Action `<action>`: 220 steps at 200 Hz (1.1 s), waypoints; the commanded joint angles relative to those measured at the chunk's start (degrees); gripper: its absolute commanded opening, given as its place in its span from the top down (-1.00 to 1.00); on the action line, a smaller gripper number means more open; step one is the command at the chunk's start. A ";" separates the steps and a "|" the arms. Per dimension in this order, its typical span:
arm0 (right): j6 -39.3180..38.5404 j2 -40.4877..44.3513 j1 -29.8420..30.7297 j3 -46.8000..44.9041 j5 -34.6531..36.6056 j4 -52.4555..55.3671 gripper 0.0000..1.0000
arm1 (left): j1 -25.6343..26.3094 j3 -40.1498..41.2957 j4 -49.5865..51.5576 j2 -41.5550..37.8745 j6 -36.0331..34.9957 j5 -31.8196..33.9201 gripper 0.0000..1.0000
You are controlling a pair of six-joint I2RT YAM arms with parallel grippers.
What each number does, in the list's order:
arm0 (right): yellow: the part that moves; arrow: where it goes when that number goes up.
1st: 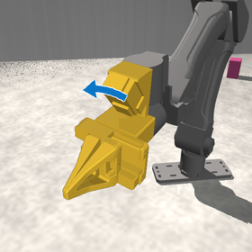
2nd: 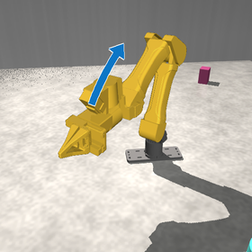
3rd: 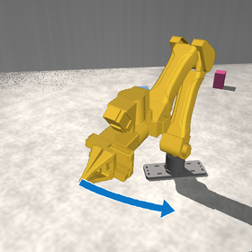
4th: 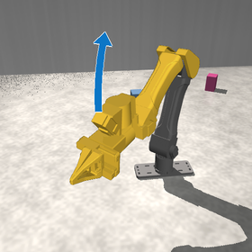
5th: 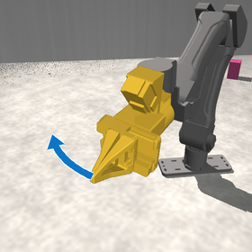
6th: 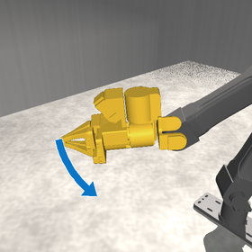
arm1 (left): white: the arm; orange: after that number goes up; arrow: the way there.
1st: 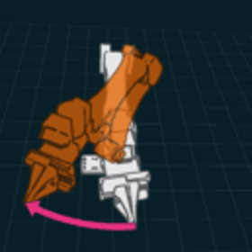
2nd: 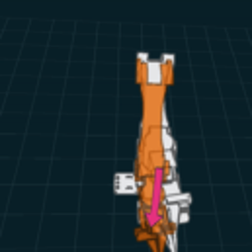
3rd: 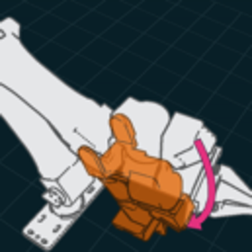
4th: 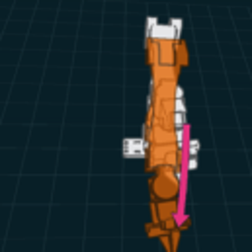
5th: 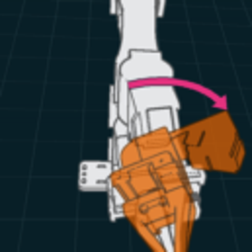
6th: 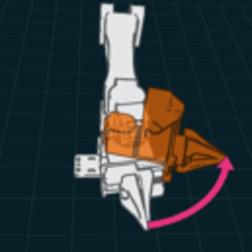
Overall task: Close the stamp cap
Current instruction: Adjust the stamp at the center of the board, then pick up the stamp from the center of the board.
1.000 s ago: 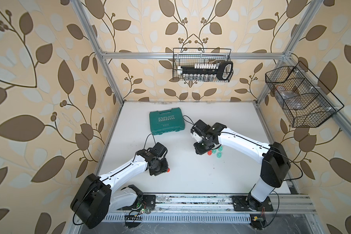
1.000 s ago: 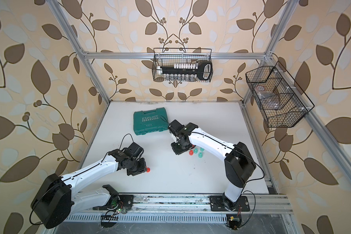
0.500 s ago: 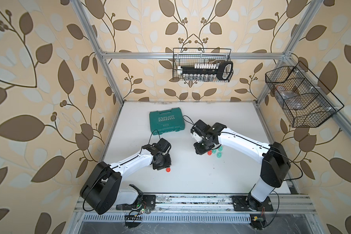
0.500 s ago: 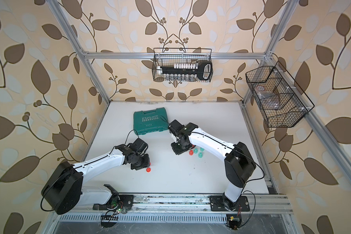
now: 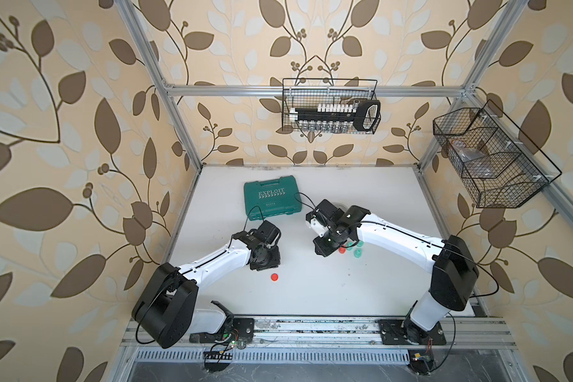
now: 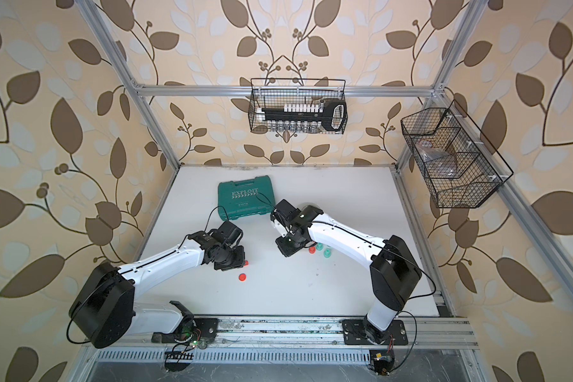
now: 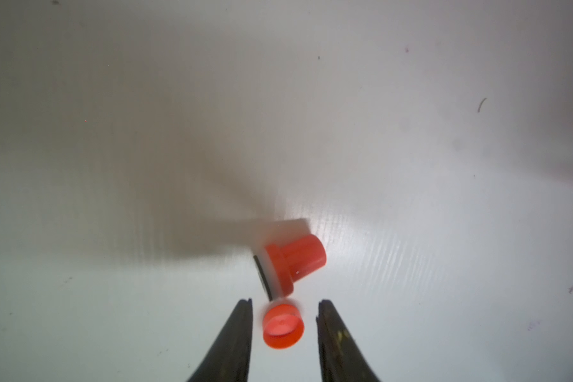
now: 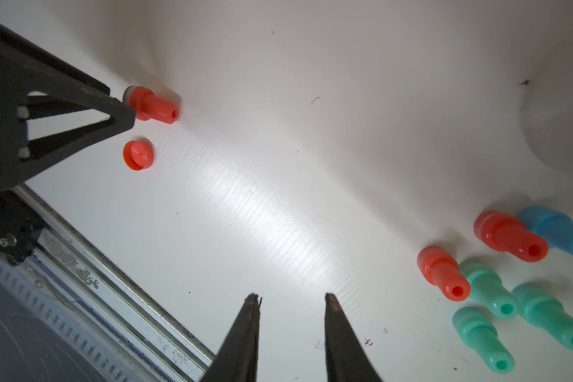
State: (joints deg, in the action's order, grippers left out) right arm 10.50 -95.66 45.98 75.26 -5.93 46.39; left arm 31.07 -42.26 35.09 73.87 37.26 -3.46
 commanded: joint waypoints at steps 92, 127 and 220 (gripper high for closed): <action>-43.00 -4.92 3.84 -6.82 -18.76 -28.23 0.38 | -22.55 -5.01 7.37 -14.47 -5.95 -13.34 0.23; -49.71 -11.00 4.26 -2.29 -19.31 -25.29 0.38 | -30.30 -8.74 9.81 -12.94 -11.87 -14.72 0.23; -55.36 -22.30 7.00 7.77 -20.74 -20.93 0.34 | -38.71 -8.42 7.45 -10.32 -14.49 -20.31 0.22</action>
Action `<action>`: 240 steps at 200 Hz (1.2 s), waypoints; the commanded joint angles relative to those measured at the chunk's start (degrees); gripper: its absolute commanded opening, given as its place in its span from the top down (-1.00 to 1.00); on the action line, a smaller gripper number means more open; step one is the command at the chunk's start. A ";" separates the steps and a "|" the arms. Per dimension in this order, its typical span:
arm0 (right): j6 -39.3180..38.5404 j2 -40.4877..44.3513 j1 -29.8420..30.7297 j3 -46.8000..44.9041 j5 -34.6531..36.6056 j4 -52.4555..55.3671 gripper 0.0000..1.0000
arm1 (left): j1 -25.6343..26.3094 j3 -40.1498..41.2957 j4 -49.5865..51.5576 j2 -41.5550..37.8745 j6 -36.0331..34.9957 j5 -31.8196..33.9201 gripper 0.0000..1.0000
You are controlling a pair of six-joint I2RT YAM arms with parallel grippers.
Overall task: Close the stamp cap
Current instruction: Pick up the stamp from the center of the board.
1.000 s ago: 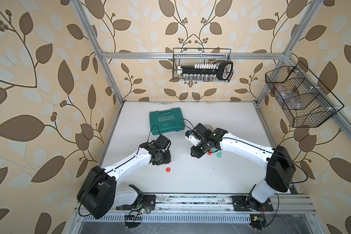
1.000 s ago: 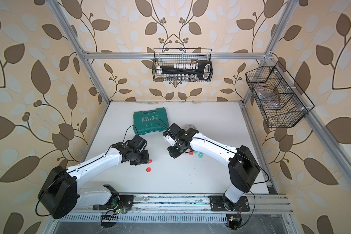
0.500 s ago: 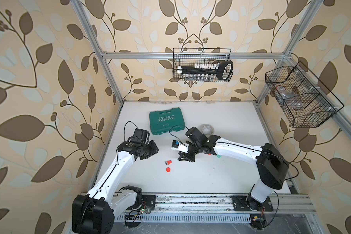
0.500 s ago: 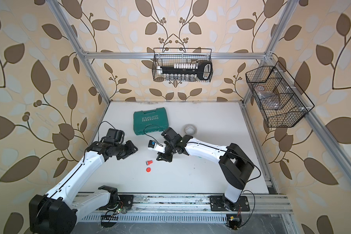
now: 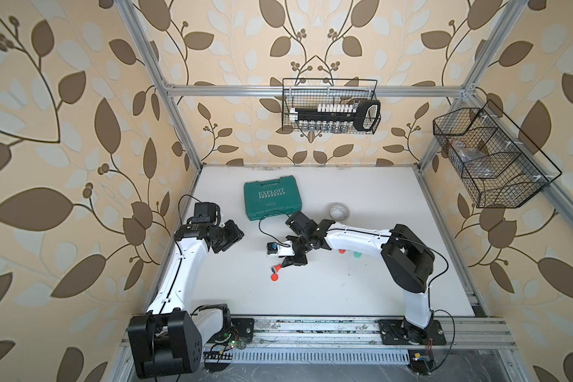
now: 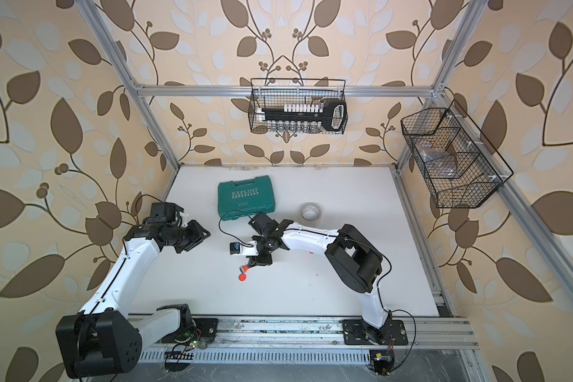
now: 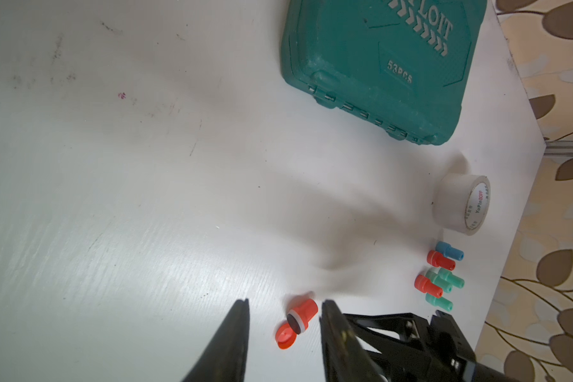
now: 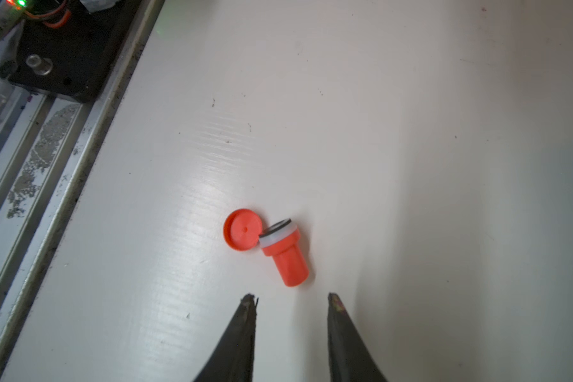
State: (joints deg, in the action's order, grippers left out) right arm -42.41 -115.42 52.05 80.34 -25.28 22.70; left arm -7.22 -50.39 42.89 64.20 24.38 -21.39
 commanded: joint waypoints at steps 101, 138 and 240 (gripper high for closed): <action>-5.83 -7.69 1.08 5.97 0.23 4.46 0.33 | -0.40 0.03 -0.53 -1.06 -1.55 -2.74 0.22; -6.83 -9.09 1.12 7.12 0.40 5.45 0.34 | -0.42 0.03 -0.54 -0.88 -1.54 -2.71 0.22; -6.09 -10.41 1.12 6.19 0.49 4.80 0.52 | -0.42 0.12 -0.53 -0.66 -1.53 -2.88 0.22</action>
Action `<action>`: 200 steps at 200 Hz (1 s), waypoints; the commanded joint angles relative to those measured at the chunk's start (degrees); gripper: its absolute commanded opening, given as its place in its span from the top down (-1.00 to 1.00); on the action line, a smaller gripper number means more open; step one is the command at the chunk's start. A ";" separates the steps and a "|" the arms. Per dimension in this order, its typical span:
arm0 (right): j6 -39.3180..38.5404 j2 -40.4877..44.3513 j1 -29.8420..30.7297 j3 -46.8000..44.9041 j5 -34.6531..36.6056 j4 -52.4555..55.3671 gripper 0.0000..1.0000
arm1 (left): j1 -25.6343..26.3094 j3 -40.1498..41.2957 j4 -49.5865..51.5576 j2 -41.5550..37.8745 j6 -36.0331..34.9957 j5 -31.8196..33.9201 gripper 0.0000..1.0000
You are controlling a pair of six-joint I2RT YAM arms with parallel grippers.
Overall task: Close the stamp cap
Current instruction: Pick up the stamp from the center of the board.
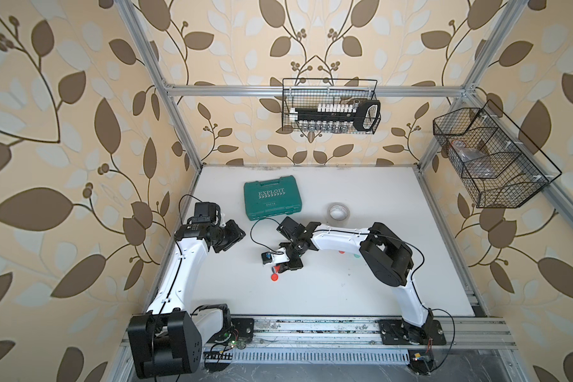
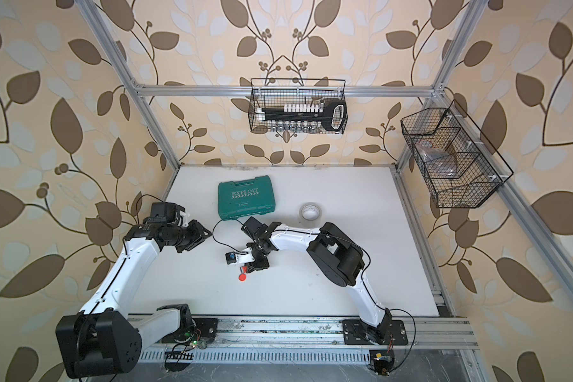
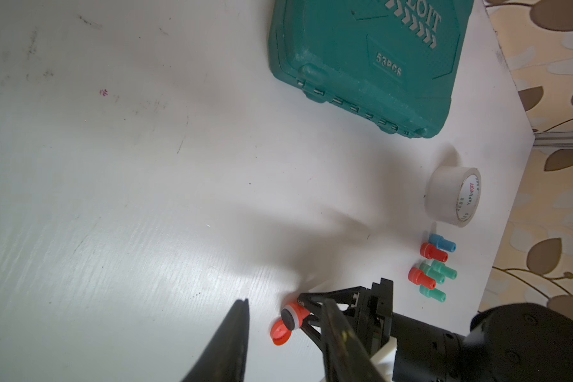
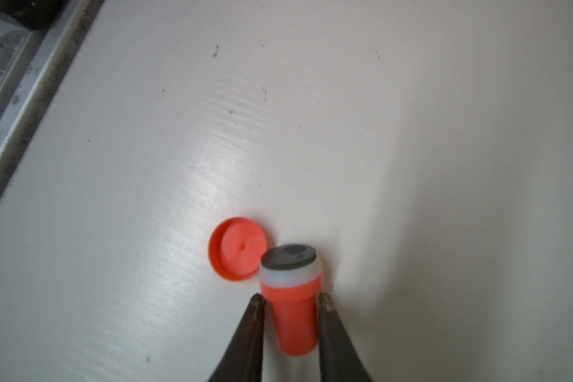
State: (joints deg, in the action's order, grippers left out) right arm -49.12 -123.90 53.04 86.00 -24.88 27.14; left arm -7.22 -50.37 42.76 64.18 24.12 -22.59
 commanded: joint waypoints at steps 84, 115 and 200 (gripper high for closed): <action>2.10 -1.61 0.25 -0.04 0.93 -0.80 0.53 | -0.42 0.18 -0.40 -0.73 -1.29 -1.76 0.22; 2.08 -1.58 0.25 0.01 0.50 -0.59 0.65 | -0.38 0.18 -0.40 -0.90 -1.34 -1.76 0.22; 10.86 11.79 -0.39 -7.45 4.28 -7.44 0.85 | 1.43 -0.24 -1.27 0.13 -2.41 -10.05 0.20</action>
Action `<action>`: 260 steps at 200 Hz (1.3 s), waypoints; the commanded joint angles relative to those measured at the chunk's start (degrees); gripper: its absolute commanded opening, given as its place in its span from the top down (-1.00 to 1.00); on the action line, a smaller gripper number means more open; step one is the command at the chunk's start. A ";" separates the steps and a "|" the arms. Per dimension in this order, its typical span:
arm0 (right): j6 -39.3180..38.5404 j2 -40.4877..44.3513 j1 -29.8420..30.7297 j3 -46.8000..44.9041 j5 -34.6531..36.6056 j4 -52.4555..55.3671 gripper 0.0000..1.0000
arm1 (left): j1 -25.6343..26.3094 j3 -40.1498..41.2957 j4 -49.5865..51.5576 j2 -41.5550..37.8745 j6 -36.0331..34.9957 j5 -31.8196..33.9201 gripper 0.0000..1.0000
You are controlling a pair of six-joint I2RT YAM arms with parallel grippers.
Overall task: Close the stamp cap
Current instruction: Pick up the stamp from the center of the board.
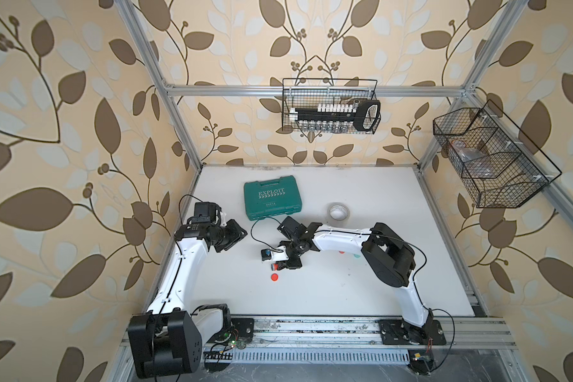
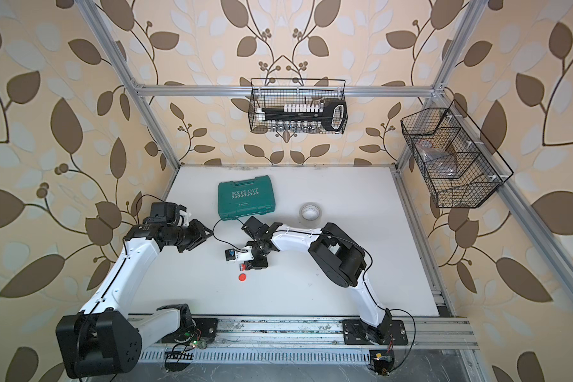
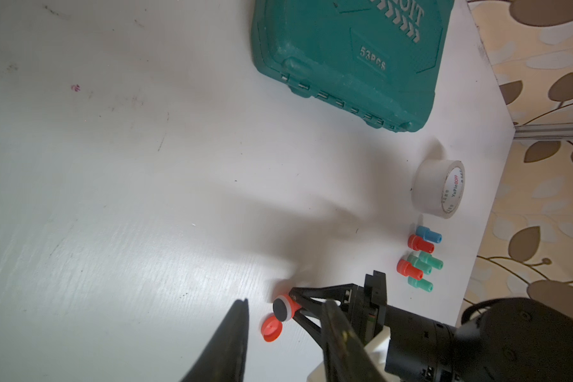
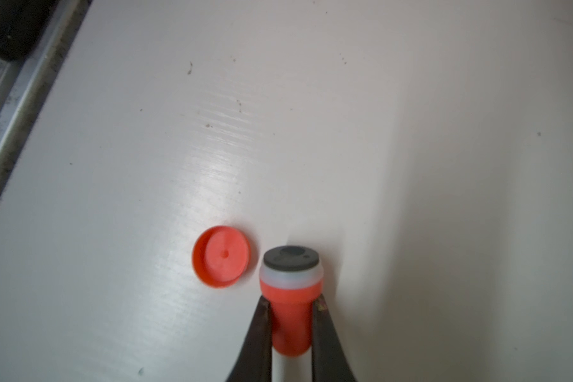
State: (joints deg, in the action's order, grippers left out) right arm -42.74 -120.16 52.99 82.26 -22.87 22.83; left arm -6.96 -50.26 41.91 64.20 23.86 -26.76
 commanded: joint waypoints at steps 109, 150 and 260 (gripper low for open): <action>17.39 45.00 2.62 -24.86 14.27 -8.98 0.87 | 22.87 -18.98 5.68 0.32 12.94 -12.44 -0.02; 20.44 49.60 3.70 -25.61 20.81 -9.99 0.87 | 28.12 -21.85 7.50 -0.13 15.80 -11.39 -0.03; 20.60 50.13 4.73 -21.08 22.38 -10.86 0.87 | 36.48 -22.08 6.34 -0.31 19.79 -11.07 0.06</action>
State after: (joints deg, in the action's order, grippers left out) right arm -22.31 -70.57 57.08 58.94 -1.02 13.15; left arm 28.91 -70.43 48.31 64.66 42.81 -37.52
